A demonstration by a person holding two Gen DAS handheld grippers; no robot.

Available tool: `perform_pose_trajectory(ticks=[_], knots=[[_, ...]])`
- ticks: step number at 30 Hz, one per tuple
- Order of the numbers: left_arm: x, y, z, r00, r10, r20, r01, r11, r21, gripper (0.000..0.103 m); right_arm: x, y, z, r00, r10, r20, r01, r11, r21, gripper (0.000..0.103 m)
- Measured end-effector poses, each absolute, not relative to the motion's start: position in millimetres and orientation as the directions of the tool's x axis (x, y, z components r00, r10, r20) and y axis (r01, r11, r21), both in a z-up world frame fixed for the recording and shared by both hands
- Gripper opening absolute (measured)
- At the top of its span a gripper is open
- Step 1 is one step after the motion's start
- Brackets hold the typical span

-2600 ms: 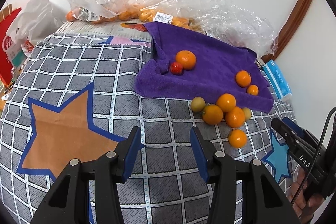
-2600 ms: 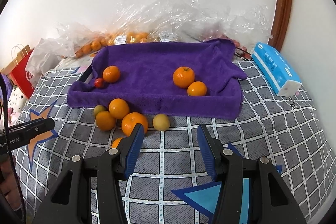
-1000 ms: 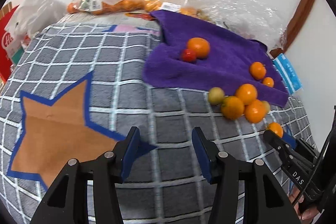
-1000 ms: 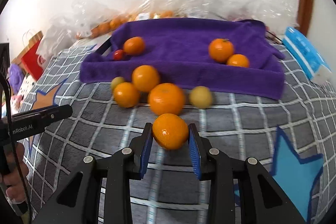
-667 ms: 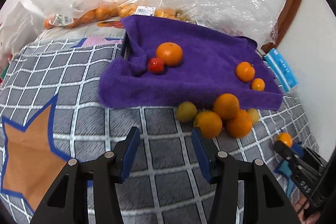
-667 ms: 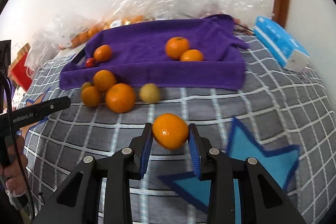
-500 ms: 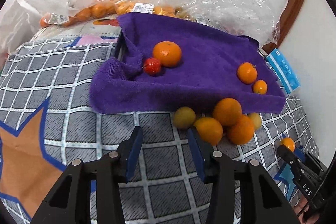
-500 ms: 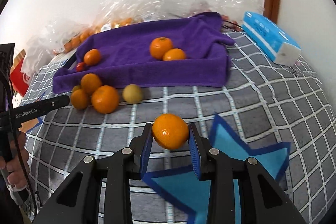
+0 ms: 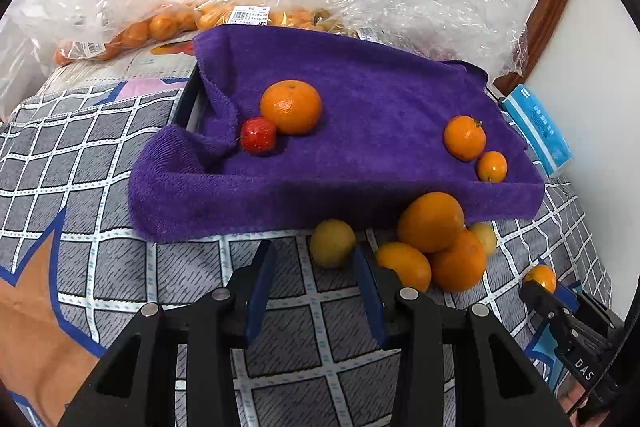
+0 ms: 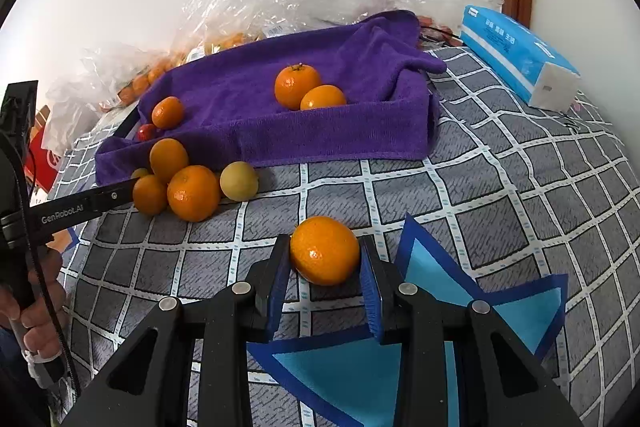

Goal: Organize fruits
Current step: 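Grasp the small yellow-green fruit with the left gripper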

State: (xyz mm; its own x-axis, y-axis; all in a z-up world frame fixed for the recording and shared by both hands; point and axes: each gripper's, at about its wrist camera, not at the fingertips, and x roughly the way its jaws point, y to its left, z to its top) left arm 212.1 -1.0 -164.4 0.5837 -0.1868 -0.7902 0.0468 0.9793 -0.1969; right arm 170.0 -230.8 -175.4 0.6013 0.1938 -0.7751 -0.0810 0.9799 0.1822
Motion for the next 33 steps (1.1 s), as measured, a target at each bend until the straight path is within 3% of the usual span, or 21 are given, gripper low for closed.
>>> perform_pose_trajectory(ticks=[3, 7, 33], knots=[[214, -8, -165, 0.586, -0.197, -0.786, 0.066, 0.978, -0.196, 0.037, 170, -231, -176, 0.6, 0.196, -0.775, -0.081, 0.979, 0.185, 0.033], [216, -10, -165, 0.579, -0.217, -0.786, 0.07, 0.974, -0.218, 0.022, 169, -231, -175, 0.601, 0.189, -0.777, -0.08, 0.981, 0.177, 0.033], [156, 33, -129, 0.595, -0.171, -0.785, 0.02, 0.98, -0.198, 0.022, 147, -204, -108, 0.669, 0.127, -0.733, -0.05, 0.991, 0.127, 0.033]])
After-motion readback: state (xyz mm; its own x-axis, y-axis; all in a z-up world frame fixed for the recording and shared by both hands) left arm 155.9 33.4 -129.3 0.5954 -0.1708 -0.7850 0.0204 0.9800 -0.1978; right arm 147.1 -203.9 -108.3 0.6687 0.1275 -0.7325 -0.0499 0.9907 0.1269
